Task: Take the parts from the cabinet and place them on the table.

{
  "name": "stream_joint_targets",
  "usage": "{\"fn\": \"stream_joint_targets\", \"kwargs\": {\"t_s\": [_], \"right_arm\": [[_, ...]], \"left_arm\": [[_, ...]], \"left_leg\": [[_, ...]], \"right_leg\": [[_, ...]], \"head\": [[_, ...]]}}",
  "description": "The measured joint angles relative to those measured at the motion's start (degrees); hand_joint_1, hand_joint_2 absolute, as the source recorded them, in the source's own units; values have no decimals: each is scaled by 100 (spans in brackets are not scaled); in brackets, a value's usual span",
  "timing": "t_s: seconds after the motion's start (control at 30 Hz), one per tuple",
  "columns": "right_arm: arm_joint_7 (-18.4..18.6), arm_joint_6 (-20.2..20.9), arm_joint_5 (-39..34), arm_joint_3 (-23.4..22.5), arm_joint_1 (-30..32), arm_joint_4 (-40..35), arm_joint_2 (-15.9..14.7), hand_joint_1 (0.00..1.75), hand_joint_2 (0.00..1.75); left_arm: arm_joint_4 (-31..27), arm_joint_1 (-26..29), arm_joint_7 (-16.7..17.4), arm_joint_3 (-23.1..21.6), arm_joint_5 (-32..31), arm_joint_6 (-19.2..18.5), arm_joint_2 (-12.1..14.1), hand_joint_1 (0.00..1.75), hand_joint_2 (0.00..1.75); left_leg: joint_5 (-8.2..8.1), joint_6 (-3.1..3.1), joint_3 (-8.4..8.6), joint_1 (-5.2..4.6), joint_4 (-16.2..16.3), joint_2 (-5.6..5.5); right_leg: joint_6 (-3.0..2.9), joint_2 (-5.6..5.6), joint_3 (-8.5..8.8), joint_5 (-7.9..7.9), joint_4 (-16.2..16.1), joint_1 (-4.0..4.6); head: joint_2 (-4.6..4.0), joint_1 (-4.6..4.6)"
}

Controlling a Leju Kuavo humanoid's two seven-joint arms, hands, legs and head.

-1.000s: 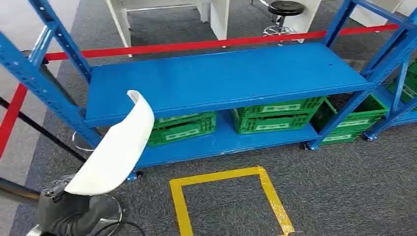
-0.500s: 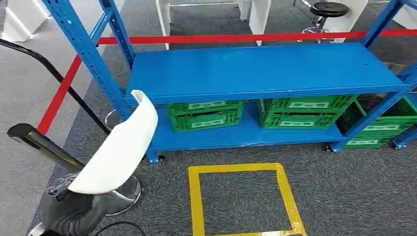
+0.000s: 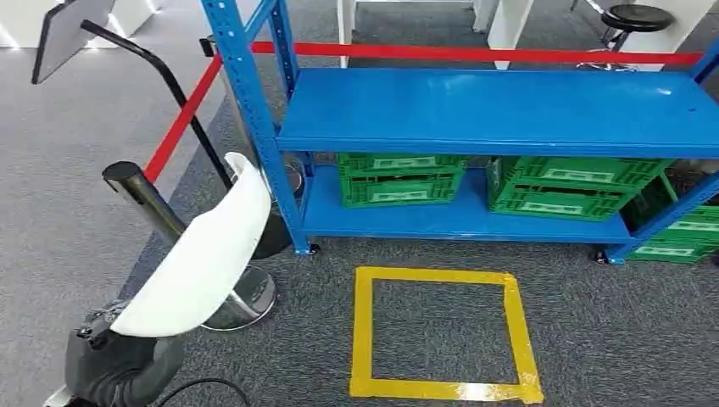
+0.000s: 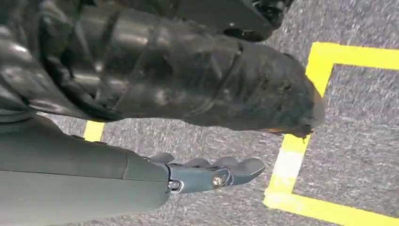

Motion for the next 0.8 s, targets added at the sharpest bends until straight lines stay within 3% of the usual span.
{"fn": "stream_joint_targets", "kwargs": {"t_s": [0.03, 0.07, 0.1, 0.13, 0.17, 0.2, 0.23, 0.3, 0.33, 0.37, 0.47, 0.5, 0.53, 0.57, 0.63, 0.67, 0.7, 0.73, 0.77, 0.8], "right_arm": [[0, 0, 0, 0, 6, 0, -13, 0, 0], [0, 0, -2, 0, 18, 0, -13, 0, 0], [0, 0, -2, 0, 36, 0, -13, 0, 0], [2, 0, 0, 0, 41, 0, -13, 0, 0], [0, 0, 0, 2, 39, 0, -13, 0, 0], [0, 0, 0, 2, 34, 0, -13, 0, 0], [0, 0, -4, 2, 30, 0, -13, 0, 0], [0, 0, -11, 0, 26, 0, -29, 0, 0], [0, 0, -11, 0, 21, 0, -29, 0, 0], [0, 4, -11, 0, 23, 0, -29, 0, 0], [0, 9, -13, 0, 48, 0, -29, 0, 0], [0, 11, -13, 0, 55, 2, -26, 0, 0], [2, 13, -17, -2, 42, 0, -31, 0, 0], [-2, 13, -22, -2, 30, 0, -31, 0, 0], [0, 13, -26, -2, 33, 0, -31, 0, 0], [0, 18, -26, -2, 36, 0, -33, 0, 0], [0, 18, -26, -2, 34, 0, -33, 0, 0], [0, 20, -26, -2, 31, 0, -33, 0, 0], [0, 20, -26, -2, 29, 0, -33, 0, 0], [-2, 22, -28, -2, 24, 0, -33, 0, 0]], "left_arm": [[0, -15, 0, -4, 0, 0, -7, 175, 175], [7, -20, 4, -9, 0, -2, -13, 175, 175], [15, -20, 4, -17, 0, -2, -20, 175, 175], [20, -20, 4, -31, 0, -2, -22, 175, 175], [28, -19, 4, -37, 0, -2, -22, 175, 175], [35, -19, 4, -39, -2, -2, -22, 175, 175], [39, -19, 4, -42, -11, 0, -24, 175, 175], [42, -22, 4, -48, -46, 0, -28, 175, 175], [42, -23, 4, -55, -50, 0, -28, 175, 175], [44, -45, 4, -59, -52, 2, -31, 175, 175], [44, -45, 0, -94, -55, 4, -28, 175, 175], [44, -45, 0, -98, -57, 4, -28, 175, 175], [44, -36, 0, -103, -57, 4, -28, 175, 175], [46, -47, 4, -109, -52, 7, -28, 175, 175], [46, -53, 0, -118, -55, 7, -28, 175, 175], [48, -49, 2, -120, -55, 7, -28, 175, 175], [48, -49, 2, -120, -55, 7, -28, 175, 175], [50, -49, 2, -120, -55, 7, -28, 175, 175], [50, -48, 2, -120, -55, 7, -28, 175, 175], [50, -49, 2, -120, -57, 4, -28, 175, 175]], "left_leg": [[60, 41, -78, -10, 5, -29], [119, 90, -147, -11, 11, -44], [184, 98, -228, -18, 18, -88], [253, 101, -326, -27, 35, -128], [319, 97, -430, -33, 65, -170], [369, 86, -534, -32, 96, -208], [412, 69, -633, -24, 136, -246], [478, 0, -806, 3, 245, -340], [503, -38, -895, 2, 316, -381], [528, -65, -982, -25, 399, -409], [710, -149, -1086, -36, 412, -546], [716, -165, -1119, -13, 402, -606], [515, -192, -1194, -16, 515, -459], [187, -218, -1293, -11, 839, -331], [-406, -250, -1519, -8, 1721, -249], [-523, -247, -1568, -9, 2108, -240], [-449, -225, -1531, -15, 2240, -239], [-269, -175, -1382, -30, 2156, -236], [-79, -88, -1132, -65, 1851, -222], [46, 49, -809, -134, 1401, -185]], "right_leg": [[30, 237, -74, -254, 128, 6], [36, 385, -169, -614, 434, 5], [37, 463, -266, -982, 908, 8], [44, 496, -353, -1216, 1348, 8], [45, 498, -385, -1262, 1653, 8], [46, 497, -314, -1147, 1705, 7], [53, 498, -137, -949, 1552, 3], [68, 568, 500, -616, 685, -29], [85, 780, 799, -729, 211, -67], [62, 914, 1001, -801, -72, -62], [-28, 770, 888, -805, 1, -41], [-89, 682, 750, -762, -12, -94], [-138, 626, 797, -730, 0, -71], [-193, 569, 728, -694, 0, -52], [-257, 439, 628, -604, 10, -1], [-278, 367, 563, -564, 13, 25], [-289, 313, 505, -525, 17, 55], [-300, 256, 446, -483, 22, 98], [-311, 209, 396, -447, 22, 148], [-328, 172, 361, -414, 21, 189]], "head": [[0, 4], [2, 29], [2, 55], [0, 52], [0, 46], [0, 46], [0, 48], [2, 48], [0, 55], [0, 72], [2, 50], [2, 50], [2, 30], [2, -35], [2, -68], [2, -81], [0, -101], [0, -122], [0, -144], [2, -164]]}}
